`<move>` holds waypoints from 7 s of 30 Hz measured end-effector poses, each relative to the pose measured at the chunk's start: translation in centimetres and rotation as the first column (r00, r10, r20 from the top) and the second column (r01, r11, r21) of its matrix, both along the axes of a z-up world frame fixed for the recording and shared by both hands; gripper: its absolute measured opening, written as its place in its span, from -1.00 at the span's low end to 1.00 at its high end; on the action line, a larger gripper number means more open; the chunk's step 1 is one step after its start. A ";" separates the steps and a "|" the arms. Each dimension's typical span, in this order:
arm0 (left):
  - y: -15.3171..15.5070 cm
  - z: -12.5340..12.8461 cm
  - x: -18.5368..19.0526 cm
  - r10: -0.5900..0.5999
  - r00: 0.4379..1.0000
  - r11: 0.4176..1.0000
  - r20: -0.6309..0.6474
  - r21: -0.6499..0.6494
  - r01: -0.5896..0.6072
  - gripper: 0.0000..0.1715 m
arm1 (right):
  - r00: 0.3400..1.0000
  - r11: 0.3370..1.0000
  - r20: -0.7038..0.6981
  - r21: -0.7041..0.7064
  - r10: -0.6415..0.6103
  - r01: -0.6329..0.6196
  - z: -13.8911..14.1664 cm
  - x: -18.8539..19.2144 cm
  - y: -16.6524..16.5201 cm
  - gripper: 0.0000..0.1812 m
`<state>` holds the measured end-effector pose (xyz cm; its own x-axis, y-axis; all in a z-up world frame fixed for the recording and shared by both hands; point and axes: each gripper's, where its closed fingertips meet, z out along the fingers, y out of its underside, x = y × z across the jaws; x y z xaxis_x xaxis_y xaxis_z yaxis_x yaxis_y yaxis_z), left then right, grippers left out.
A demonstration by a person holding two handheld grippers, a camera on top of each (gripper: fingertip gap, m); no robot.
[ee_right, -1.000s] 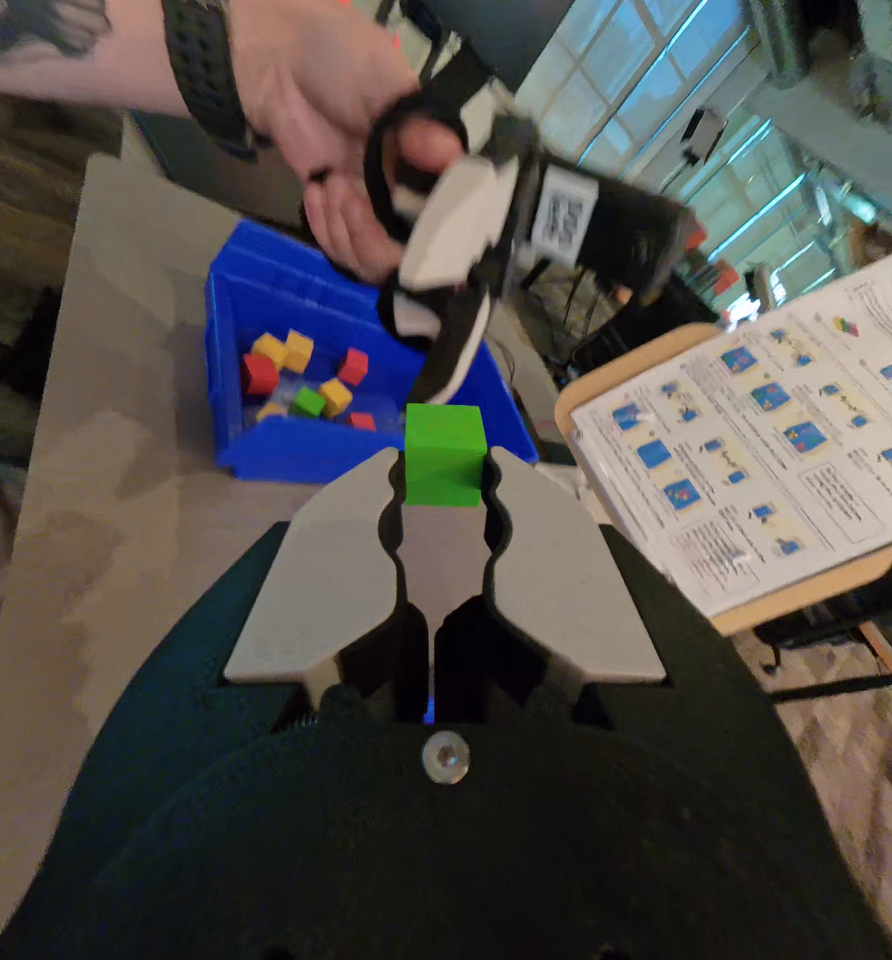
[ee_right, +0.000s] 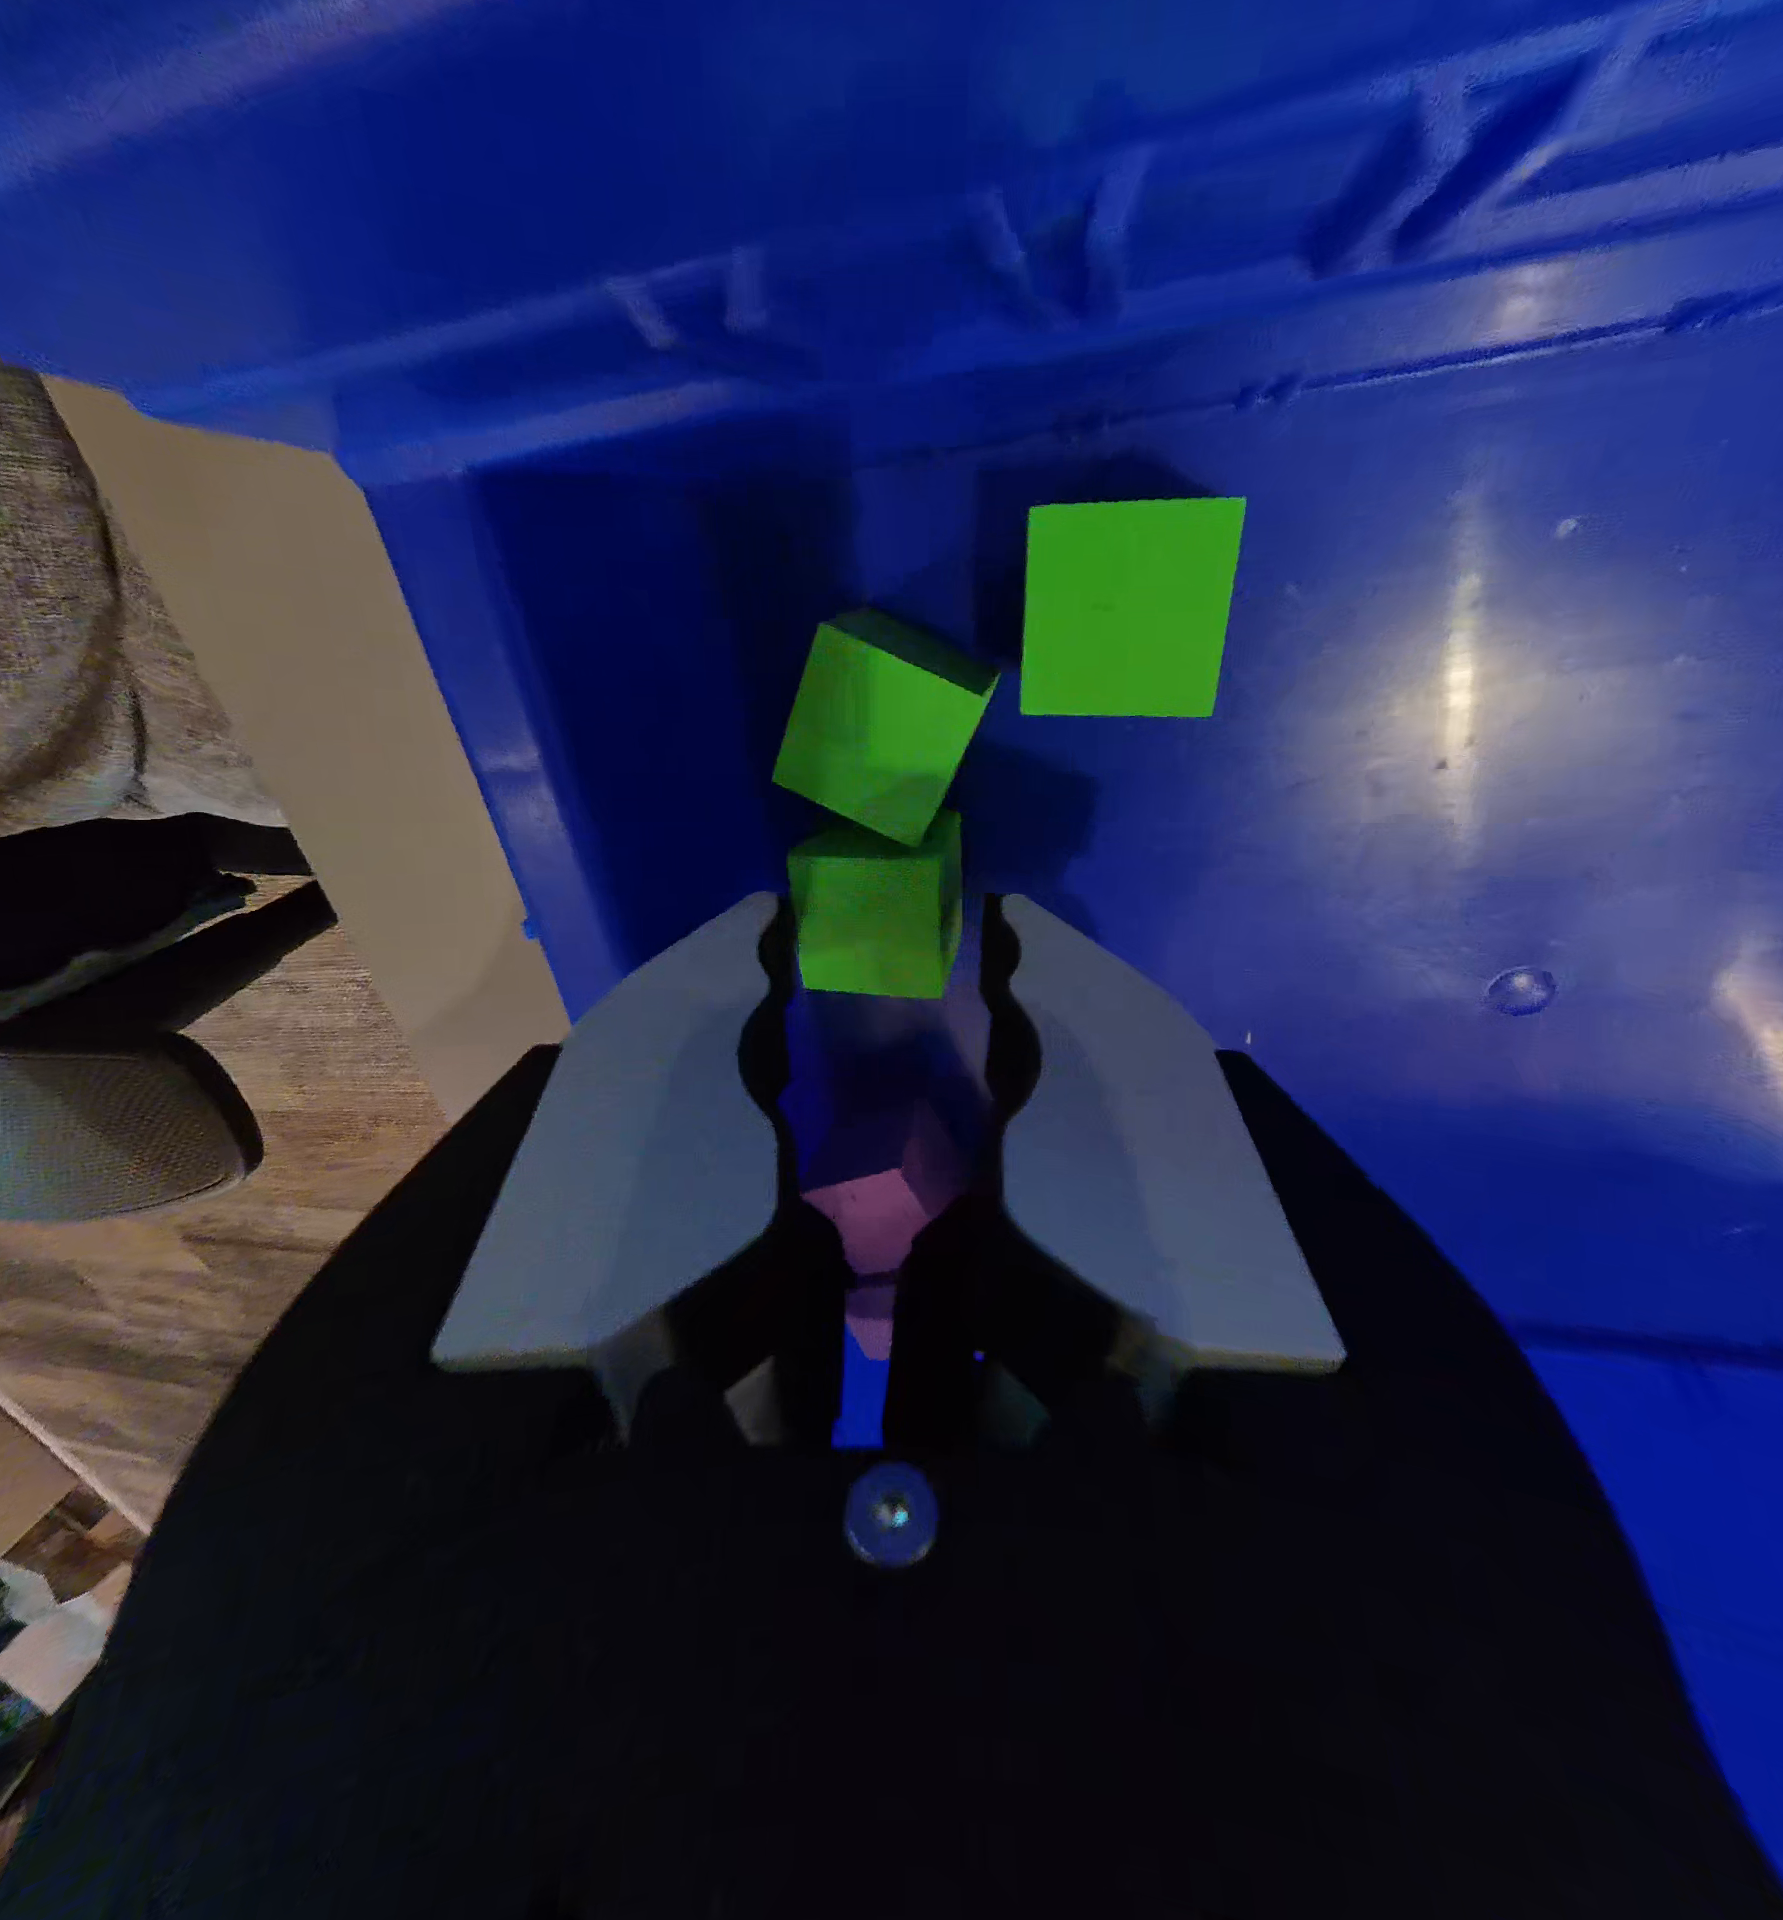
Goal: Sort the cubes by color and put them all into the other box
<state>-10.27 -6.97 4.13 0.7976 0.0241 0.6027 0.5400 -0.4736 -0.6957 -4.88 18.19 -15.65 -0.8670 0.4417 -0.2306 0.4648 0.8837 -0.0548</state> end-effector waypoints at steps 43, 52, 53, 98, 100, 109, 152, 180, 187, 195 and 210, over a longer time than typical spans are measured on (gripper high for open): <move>-7.3 -17.0 -8.0 0.441 0.881 0.589 -0.172 -0.685 -0.429 -0.65 | 0.728 0.979 -0.675 -0.204 -0.122 -0.025 11.0 -3.3 0.0 -0.70; -1.0 -2.8 -1.6 0.088 0.932 0.966 0.351 0.197 -0.165 -0.65 | 0.465 0.822 -0.845 -0.450 -0.266 -0.348 17.4 -2.7 -12.4 -0.69; -0.6 -2.1 -0.9 0.036 0.928 0.961 0.370 0.243 -0.134 -0.65 | 0.470 0.792 -0.836 -0.479 -0.282 -0.378 17.8 -2.5 -14.0 -0.67; -0.5 1.5 0.8 0.101 0.989 0.966 0.110 0.226 -0.124 -0.59 | 0.978 0.996 -0.203 0.061 -0.051 0.064 3.4 -3.7 1.5 -0.70; -0.9 1.3 0.8 0.129 0.988 0.966 0.085 0.213 -0.145 -0.59 | 0.988 0.994 -0.143 0.083 -0.051 0.063 2.1 -3.7 1.6 -0.70; -2.9 1.4 -0.5 0.179 0.980 0.958 0.082 0.213 -0.193 -0.59 | 0.998 0.994 -0.044 0.096 -0.043 0.047 0.7 -3.5 0.3 -0.66; -1.9 -5.4 -5.0 0.121 0.973 0.990 0.194 0.048 -0.133 -0.66 | 0.489 0.963 -0.869 -0.193 -0.077 -0.191 14.2 -2.7 -8.7 -0.69; -0.5 3.2 3.1 -0.313 0.863 0.851 0.397 0.520 0.069 -0.60 | 0.236 0.807 -0.960 -0.258 -0.152 -0.531 21.7 -3.7 -25.9 -0.70; -3.9 4.0 -1.0 -0.052 0.947 0.865 0.318 0.488 -0.116 -0.53 | 0.318 0.953 -0.943 -0.177 -0.093 -0.245 21.9 -7.5 -13.4 -0.70; -5.0 4.6 -1.2 0.013 0.967 0.871 0.256 0.472 -0.137 -0.54 | 0.760 0.998 -0.647 -0.043 -0.054 0.035 10.4 -13.4 0.3 -0.70; -5.2 4.2 -0.9 0.028 0.976 0.895 0.217 0.429 -0.121 -0.54 | 0.951 0.999 -0.307 0.041 -0.019 0.033 2.7 -18.7 3.9 -0.69</move>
<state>-11.15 -12.18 8.30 0.6654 -0.2240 0.7121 0.7113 -0.0994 -0.6959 -23.55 22.06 -12.91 -0.8810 0.4686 0.0654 0.4544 0.8765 -0.1589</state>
